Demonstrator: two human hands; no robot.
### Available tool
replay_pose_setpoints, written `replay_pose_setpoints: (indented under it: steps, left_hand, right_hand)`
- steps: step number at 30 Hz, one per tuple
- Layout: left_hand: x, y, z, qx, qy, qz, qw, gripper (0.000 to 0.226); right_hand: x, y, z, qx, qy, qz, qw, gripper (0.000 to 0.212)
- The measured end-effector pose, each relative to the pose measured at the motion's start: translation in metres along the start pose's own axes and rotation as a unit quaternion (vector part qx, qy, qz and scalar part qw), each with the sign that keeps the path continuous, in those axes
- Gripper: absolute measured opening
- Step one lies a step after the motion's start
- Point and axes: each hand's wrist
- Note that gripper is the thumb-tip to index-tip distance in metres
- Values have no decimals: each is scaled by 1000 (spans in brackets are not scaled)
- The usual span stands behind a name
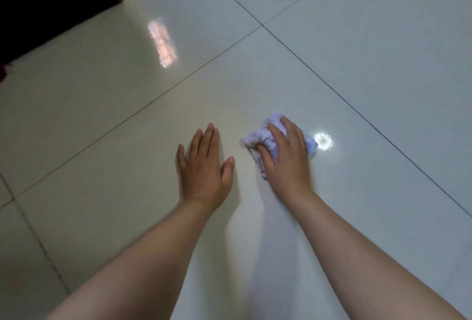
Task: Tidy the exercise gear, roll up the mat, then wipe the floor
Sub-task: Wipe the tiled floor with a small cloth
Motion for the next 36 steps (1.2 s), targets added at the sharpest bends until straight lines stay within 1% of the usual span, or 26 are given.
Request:
replay_pose_setpoints:
  steps: [2,4,7,10,12,14,17,18,20,21,22,24,28,30,31,32,33,36]
  left_hand:
    - [-6,1,9,32,39,16,999,74]
    - [-12,7,32,69,25,15,997,70]
    - [-15,17,76,81,-34,-3,996,63]
    - [-14,21,91,69,-16,-23,997,59]
    - [-14,19,89,55,-3,-27,998,58]
    - [-14,19,88,51,-1,-27,998,60]
    - [-14,20,89,48,-1,-24,999,60]
    - [-14,20,89,48,-3,-23,999,60]
    - [-15,18,89,51,-6,-21,998,63]
    - [-15,18,88,53,-9,-19,998,64]
    - [-15,17,88,53,-13,-18,998,65]
    - [-15,17,88,54,-17,-19,998,64]
    - [-14,16,90,59,-22,-23,998,62]
    - [-13,16,89,58,-24,-24,998,63]
    - [-13,16,89,58,-24,-25,998,63]
    - [-13,17,89,57,-24,-25,998,63]
    - [-13,17,89,55,-23,-23,998,64]
    - [-13,17,88,55,-25,-19,998,64]
  right_hand:
    - [6,2,8,42,-3,-21,999,49]
    - [14,11,18,52,11,-28,998,51]
    - [27,46,32,16,41,-26,999,50]
    - [30,86,36,-27,36,-2,999,46]
    - [25,93,32,-36,27,20,999,46]
    - [21,81,30,-10,29,3,1000,46]
    - [33,34,41,84,37,-73,993,49]
    - [39,17,48,113,45,-87,989,49]
    - [52,-9,62,142,64,-81,984,48]
    - [56,-15,68,142,72,-73,985,48]
    - [59,-17,71,126,79,-67,987,48]
    - [60,-6,72,66,91,-59,992,46]
    - [54,50,67,-66,82,11,994,50]
    - [46,71,56,-99,81,29,991,50]
    - [40,75,48,-102,81,31,991,49]
    - [33,76,39,-89,87,22,992,48]
    - [28,73,31,-59,96,6,994,47]
    - [25,58,30,72,102,-77,989,45]
Point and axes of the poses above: each hand's wrist, its own y-axis away from the middle knuckle, its own x-axis out of the palm, z = x × y, and after that the axes turned 5 degrees about z, right-handed
